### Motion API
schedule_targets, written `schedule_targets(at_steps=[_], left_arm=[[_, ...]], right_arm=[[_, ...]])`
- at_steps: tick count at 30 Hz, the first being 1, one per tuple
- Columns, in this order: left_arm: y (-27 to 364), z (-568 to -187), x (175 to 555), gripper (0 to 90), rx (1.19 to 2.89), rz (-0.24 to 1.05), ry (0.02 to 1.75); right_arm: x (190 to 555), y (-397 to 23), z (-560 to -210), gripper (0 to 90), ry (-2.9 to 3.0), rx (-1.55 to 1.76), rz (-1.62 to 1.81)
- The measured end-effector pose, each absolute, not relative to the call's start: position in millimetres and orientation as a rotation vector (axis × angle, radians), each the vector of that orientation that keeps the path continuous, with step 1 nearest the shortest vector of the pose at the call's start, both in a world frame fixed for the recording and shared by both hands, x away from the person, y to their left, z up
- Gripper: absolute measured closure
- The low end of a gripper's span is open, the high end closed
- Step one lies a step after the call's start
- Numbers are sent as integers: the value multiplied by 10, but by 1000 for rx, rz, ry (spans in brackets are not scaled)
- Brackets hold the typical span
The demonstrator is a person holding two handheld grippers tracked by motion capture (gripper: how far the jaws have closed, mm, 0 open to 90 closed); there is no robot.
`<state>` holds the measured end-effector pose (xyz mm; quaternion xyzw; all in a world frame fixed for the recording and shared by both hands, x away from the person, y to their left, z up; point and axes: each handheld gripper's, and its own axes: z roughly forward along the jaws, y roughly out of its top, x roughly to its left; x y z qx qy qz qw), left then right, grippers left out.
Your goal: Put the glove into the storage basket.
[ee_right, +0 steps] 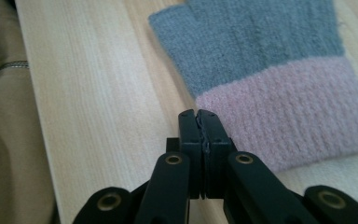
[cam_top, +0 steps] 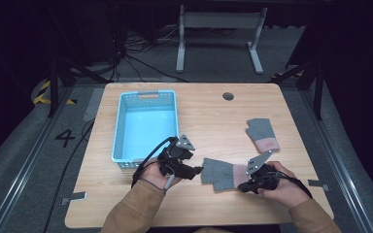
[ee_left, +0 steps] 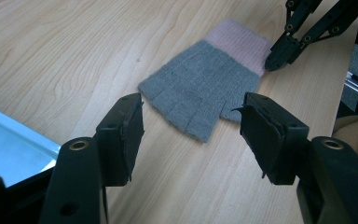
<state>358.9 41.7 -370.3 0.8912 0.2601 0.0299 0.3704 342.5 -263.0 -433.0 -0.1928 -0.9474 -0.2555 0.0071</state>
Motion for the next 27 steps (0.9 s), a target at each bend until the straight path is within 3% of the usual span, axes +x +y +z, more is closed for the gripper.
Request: schedule_targets(at_steps=[14,18,19,22,27], left_arm=[[434,-3698,3592,398,2282,74,671],[441,-3694,3588,398,2282,74,671],[441,-3693,3587,398,2280,77,671],[440,-3695,3591,398,2281,77,672],[438,-3691,3588,398,2279,78,673]], right_arm=[[3444,-2685,-4261,891,-2943,-661,-852],[3450,-2733,-4169,831,-2925,-716,-956],[3460,-2766,-4128,769,-2922,-767,-1035],[3476,-2813,-4080,706,-2934,-827,-1125],[3500,-2906,-4013,663,-2939,-951,-1246]])
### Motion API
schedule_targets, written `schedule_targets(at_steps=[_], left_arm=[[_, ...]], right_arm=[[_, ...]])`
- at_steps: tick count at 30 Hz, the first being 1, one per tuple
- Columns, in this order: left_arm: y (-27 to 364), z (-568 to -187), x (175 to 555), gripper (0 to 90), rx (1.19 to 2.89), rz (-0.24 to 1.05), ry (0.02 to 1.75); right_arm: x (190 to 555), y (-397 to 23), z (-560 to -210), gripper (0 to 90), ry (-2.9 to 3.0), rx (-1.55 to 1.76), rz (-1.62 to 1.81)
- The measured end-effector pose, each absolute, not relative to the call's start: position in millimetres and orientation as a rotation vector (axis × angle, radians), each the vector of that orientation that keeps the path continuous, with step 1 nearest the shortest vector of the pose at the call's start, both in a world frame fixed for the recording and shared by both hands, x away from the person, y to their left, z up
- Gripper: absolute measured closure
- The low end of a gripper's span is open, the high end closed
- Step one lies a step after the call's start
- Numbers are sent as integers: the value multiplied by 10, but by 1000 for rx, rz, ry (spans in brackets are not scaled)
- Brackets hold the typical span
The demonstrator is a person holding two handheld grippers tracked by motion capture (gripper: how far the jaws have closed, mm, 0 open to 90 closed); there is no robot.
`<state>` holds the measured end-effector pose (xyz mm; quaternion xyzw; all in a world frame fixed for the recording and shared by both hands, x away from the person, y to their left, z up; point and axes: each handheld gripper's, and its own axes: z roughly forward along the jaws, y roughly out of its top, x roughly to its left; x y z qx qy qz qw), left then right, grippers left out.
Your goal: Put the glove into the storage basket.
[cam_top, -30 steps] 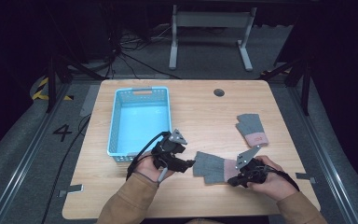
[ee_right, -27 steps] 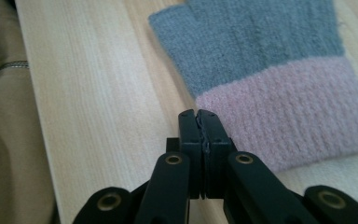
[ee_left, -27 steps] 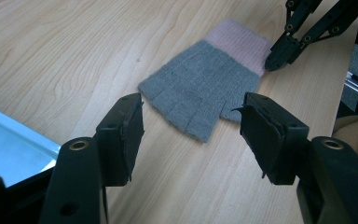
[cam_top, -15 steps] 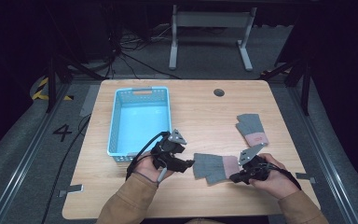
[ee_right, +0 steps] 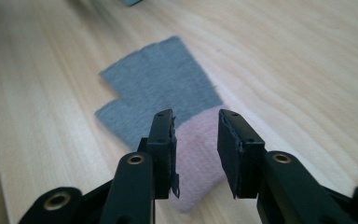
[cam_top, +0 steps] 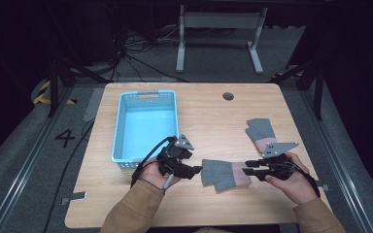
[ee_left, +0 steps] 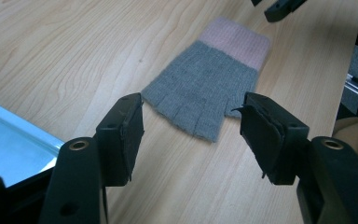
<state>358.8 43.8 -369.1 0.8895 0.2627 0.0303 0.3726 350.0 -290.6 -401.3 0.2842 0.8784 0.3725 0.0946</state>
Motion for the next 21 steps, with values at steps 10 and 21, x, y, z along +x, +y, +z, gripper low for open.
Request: schedule_targets(at_steps=[10,21], left_arm=[[478,-3688,3582,397,2275,87,689],[533,-3673,3576,397,2266,93,703]], right_arm=[[3637,-3077,-3842,588,2404,1021,1149],[3975,-3305,-3685,525,2275,1174,1035]])
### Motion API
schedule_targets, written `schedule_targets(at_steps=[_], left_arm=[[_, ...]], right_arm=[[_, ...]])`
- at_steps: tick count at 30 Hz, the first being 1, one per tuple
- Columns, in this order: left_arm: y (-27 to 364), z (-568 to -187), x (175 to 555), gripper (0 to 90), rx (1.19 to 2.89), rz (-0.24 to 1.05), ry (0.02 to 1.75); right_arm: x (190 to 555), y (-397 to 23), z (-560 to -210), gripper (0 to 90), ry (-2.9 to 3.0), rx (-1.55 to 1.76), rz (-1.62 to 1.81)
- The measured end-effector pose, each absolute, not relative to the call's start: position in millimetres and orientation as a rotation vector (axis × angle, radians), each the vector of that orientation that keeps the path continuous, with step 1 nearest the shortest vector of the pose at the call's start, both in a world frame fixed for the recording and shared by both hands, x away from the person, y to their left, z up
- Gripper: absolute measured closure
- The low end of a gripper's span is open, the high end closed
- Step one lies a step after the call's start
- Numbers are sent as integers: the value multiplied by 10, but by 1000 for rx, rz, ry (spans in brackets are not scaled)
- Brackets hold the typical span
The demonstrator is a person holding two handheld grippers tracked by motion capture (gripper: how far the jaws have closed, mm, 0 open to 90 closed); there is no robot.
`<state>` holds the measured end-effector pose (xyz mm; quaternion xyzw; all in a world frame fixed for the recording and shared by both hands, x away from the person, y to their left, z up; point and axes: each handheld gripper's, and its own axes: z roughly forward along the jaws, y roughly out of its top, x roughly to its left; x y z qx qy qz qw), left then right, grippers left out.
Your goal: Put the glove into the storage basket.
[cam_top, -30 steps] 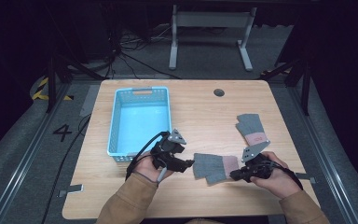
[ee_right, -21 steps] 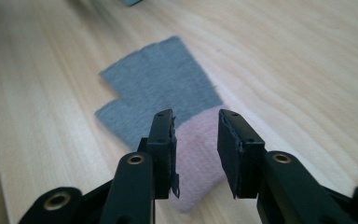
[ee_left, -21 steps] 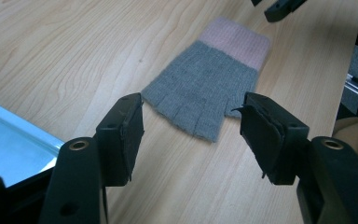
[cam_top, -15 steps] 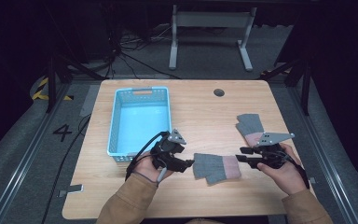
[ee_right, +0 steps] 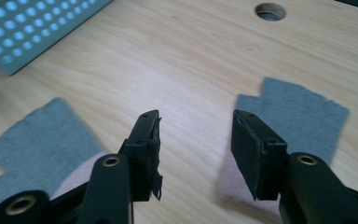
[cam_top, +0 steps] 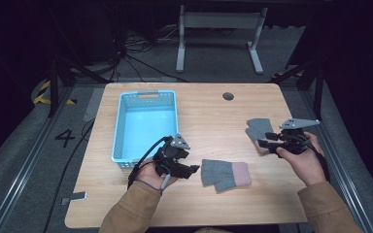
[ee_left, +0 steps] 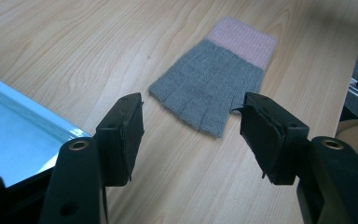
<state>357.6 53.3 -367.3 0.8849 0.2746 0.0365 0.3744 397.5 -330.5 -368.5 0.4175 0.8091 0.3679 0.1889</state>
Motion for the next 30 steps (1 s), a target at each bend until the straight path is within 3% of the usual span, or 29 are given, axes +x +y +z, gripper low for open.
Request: schedule_targets(at_steps=[12,30], left_arm=[[545,-3672,3583,397,2260,97,706],[552,-3675,3590,397,2262,92,708]], right_arm=[[4331,-3519,-3752,493,2202,1320,950],[4751,-3566,-4154,474,2203,1498,752]])
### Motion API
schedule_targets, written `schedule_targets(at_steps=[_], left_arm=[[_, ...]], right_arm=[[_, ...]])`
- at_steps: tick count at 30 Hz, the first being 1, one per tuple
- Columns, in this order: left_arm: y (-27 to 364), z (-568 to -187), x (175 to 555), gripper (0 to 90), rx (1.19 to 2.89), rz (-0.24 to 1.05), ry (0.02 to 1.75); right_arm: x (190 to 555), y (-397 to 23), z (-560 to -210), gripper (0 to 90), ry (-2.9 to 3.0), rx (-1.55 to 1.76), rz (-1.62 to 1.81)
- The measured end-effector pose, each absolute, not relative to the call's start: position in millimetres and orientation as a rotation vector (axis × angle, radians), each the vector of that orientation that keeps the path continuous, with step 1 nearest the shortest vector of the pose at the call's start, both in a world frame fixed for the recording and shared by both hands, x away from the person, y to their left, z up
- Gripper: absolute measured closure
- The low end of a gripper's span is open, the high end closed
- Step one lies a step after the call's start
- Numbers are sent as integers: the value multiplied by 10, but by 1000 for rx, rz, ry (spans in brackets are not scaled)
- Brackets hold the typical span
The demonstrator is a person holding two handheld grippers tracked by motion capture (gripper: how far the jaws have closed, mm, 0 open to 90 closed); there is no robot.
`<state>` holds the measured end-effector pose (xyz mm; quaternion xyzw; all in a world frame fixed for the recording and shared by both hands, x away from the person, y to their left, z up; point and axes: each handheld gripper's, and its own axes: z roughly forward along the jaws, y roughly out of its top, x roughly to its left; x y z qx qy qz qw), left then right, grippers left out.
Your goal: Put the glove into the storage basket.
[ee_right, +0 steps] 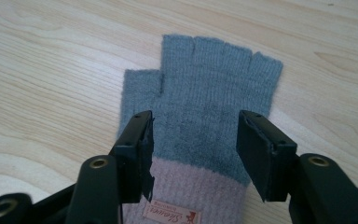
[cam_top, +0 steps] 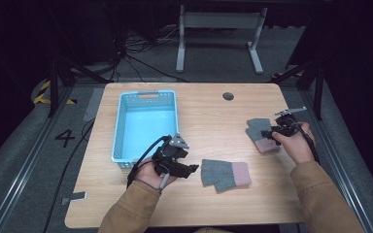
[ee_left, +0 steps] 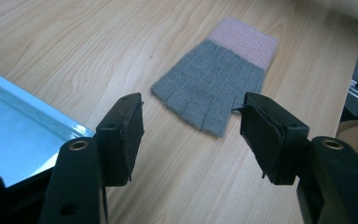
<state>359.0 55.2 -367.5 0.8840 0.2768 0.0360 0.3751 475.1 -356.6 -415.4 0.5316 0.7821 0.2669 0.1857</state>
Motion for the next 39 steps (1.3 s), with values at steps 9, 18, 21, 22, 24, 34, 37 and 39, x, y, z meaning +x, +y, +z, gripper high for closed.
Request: schedule_targets(at_steps=[9,18,21,22,24,34,37,39], left_arm=[[553,-3674,3590,399,2265,92,707],[547,-3678,3588,398,2267,92,705],[542,-3680,3584,398,2264,92,704],[545,-3679,3586,398,2264,94,704],[547,-3678,3588,398,2265,93,704],[552,-3671,3586,398,2265,90,706],[545,-3674,3583,397,2264,91,704],[544,-3673,3583,398,2264,92,704]], right_arm=[[4830,-3537,-4280,476,2171,1571,714],[4861,-3519,-4366,610,2158,1589,684],[4853,-3516,-4355,775,2159,1592,688],[4855,-3516,-4348,812,2172,1585,693],[4856,-3514,-4342,834,2175,1584,684],[4820,-3516,-4246,863,2171,1580,711],[4774,-3522,-4152,864,2172,1562,737],[4765,-3522,-4131,864,2172,1556,741]])
